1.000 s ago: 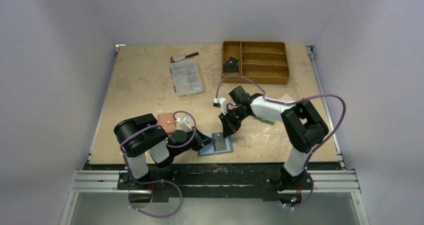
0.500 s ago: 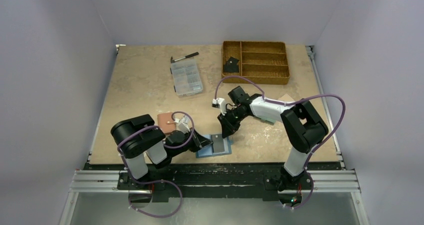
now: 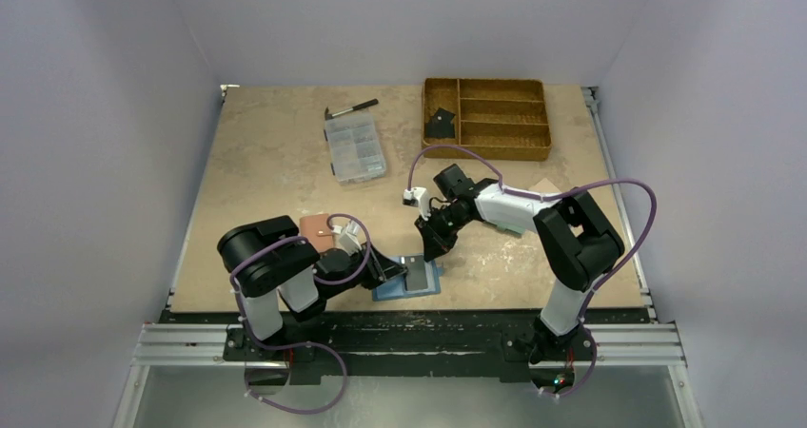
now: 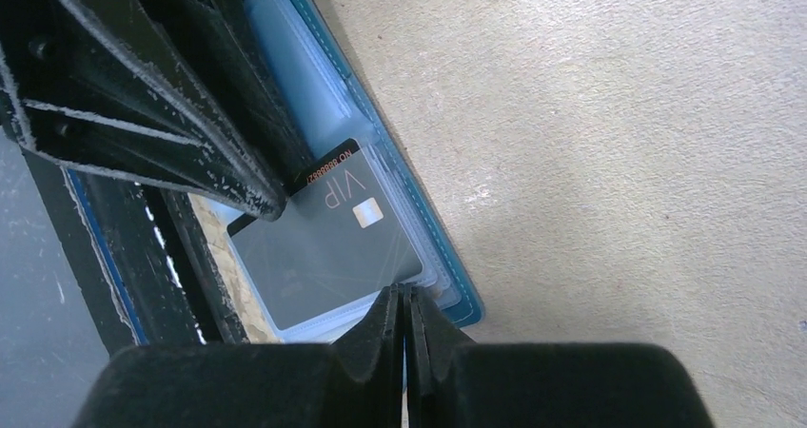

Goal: Take the credit cards out of the card holder
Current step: Remove the credit card from the card holder.

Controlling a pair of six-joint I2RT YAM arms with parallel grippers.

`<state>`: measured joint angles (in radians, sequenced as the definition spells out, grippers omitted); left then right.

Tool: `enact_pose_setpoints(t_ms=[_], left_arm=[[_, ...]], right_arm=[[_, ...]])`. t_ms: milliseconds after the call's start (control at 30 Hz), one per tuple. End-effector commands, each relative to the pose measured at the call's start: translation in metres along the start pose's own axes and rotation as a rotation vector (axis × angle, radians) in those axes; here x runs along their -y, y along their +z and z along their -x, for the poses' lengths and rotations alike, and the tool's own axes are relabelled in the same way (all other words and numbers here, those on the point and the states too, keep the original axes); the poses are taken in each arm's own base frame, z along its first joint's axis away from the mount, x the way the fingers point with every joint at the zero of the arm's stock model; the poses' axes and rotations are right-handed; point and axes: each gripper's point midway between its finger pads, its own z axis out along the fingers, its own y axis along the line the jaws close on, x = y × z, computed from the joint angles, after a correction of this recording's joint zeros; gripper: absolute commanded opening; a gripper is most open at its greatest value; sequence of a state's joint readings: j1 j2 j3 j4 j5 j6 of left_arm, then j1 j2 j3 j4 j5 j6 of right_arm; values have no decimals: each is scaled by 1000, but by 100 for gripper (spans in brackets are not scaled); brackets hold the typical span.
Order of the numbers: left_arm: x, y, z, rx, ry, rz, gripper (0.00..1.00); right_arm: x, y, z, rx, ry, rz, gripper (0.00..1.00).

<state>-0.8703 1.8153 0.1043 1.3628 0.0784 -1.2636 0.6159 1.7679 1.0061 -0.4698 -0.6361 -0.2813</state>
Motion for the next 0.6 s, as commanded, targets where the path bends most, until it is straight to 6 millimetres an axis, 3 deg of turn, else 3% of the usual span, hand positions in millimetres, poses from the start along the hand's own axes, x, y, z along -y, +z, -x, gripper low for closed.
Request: enact_pose_setpoints(t_ms=[0, 133, 333, 433, 567], left_arm=[[-15, -3, -12, -51, 12, 46, 29], [-17, -2, -13, -58, 16, 56, 34], [-22, 3, -16, -73, 11, 74, 32], [-25, 5, -17, -75, 1, 83, 23], [-31, 4, -18, -73, -4, 102, 3]], right_arm=[[4, 9, -9, -50, -10, -30, 6], [4, 10, -7, -49, -21, -42, 5], [1, 11, -5, -50, -31, -45, 4], [0, 11, -5, -51, -33, -42, 4], [0, 11, -5, -49, -38, -44, 4]])
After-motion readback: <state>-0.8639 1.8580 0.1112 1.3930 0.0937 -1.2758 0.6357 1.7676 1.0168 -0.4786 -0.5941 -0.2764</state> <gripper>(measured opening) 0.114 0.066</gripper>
